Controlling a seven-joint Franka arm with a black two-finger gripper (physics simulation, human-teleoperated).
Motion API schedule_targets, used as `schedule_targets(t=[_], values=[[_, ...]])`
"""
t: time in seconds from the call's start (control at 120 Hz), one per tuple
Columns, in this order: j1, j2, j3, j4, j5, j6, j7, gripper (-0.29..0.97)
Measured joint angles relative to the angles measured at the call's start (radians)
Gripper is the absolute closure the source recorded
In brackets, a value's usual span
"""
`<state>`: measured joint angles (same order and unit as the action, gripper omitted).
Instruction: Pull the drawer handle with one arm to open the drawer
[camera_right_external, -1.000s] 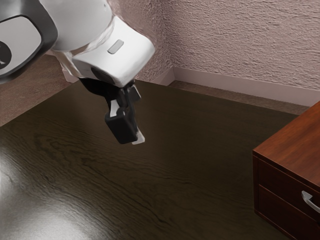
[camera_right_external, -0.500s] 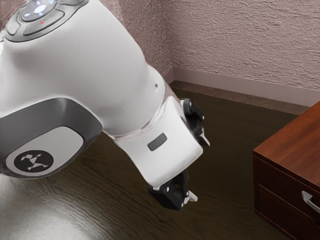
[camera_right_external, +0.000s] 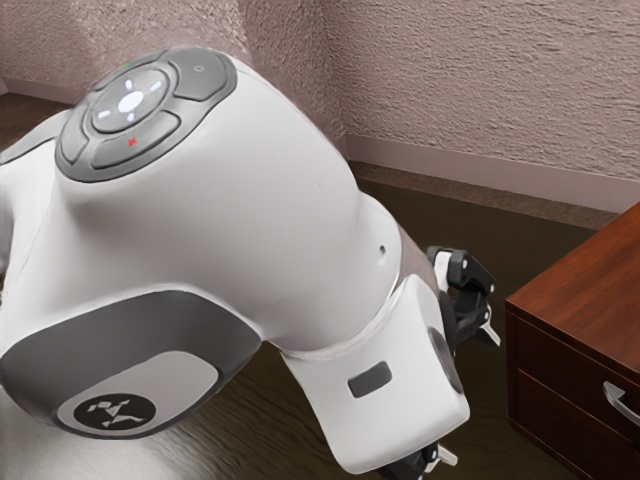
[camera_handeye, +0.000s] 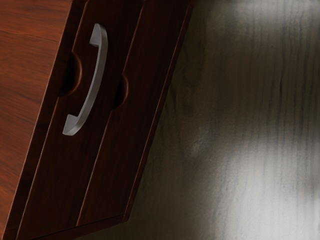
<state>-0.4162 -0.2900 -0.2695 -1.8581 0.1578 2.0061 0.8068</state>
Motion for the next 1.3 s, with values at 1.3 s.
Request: schedule_targets(t=[1.3], values=[[-0.015,0.207,-0.139,0.119,0.105,0.068,0.071,0.0]])
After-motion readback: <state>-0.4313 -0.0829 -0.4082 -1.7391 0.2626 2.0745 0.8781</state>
